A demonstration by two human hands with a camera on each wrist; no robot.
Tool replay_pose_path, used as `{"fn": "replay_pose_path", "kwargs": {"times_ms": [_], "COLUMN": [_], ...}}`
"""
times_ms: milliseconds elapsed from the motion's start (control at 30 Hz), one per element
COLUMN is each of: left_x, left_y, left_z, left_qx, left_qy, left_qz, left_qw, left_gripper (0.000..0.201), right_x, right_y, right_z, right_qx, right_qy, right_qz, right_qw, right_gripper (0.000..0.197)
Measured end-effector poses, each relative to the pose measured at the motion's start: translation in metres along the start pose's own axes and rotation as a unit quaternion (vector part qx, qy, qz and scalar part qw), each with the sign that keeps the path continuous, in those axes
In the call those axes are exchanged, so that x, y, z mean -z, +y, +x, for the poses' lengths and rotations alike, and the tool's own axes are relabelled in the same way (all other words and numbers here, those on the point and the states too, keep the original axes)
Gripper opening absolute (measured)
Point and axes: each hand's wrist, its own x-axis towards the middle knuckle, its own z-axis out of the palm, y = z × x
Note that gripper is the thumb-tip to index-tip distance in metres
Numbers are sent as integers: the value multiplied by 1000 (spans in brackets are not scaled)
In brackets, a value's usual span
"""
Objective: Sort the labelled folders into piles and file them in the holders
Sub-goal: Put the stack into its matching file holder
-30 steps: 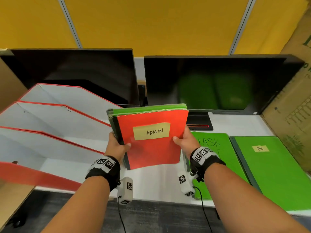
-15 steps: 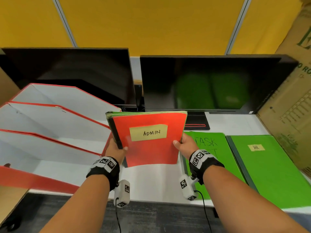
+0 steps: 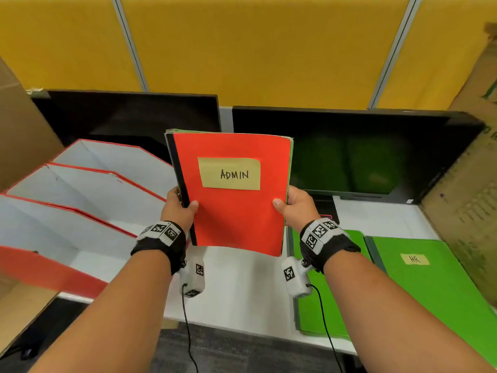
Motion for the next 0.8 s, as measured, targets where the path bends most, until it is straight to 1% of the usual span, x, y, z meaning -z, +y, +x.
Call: {"fn": "replay_pose_path", "kwargs": {"times_ms": [100, 167, 233, 433, 600, 667, 800], "left_x": [12, 23, 36, 84, 128, 145, 171], "left_y": [16, 24, 28, 24, 15, 8, -8], "left_z": [0, 2, 6, 23, 40, 49, 65], "left_qx": [-11, -4, 4, 17, 30, 36, 77], "left_qy": [14, 20, 28, 67, 107, 119, 105], "left_qz": [-14, -22, -18, 35, 100, 141, 233], "left_qw": [1000, 1000, 999, 997, 989, 982, 964], "left_gripper": [57, 60, 63, 61, 58, 56, 60], "right_x": [-2, -6, -11, -52, -90, -106, -138], "right_y": [-13, -23, -34, -59, -78, -83, -87], "right_z": [5, 8, 9, 18, 22, 24, 27], "right_qx": [10, 19, 35, 48, 40, 40, 38], "right_qy": [11, 27, 52, 112, 145, 150, 158], "right_qz": [4, 13, 1, -3, 20, 22, 12], "right_qw": [1000, 999, 998, 993, 988, 988, 987], "right_gripper": [29, 26, 23, 20, 19, 18, 20]}}
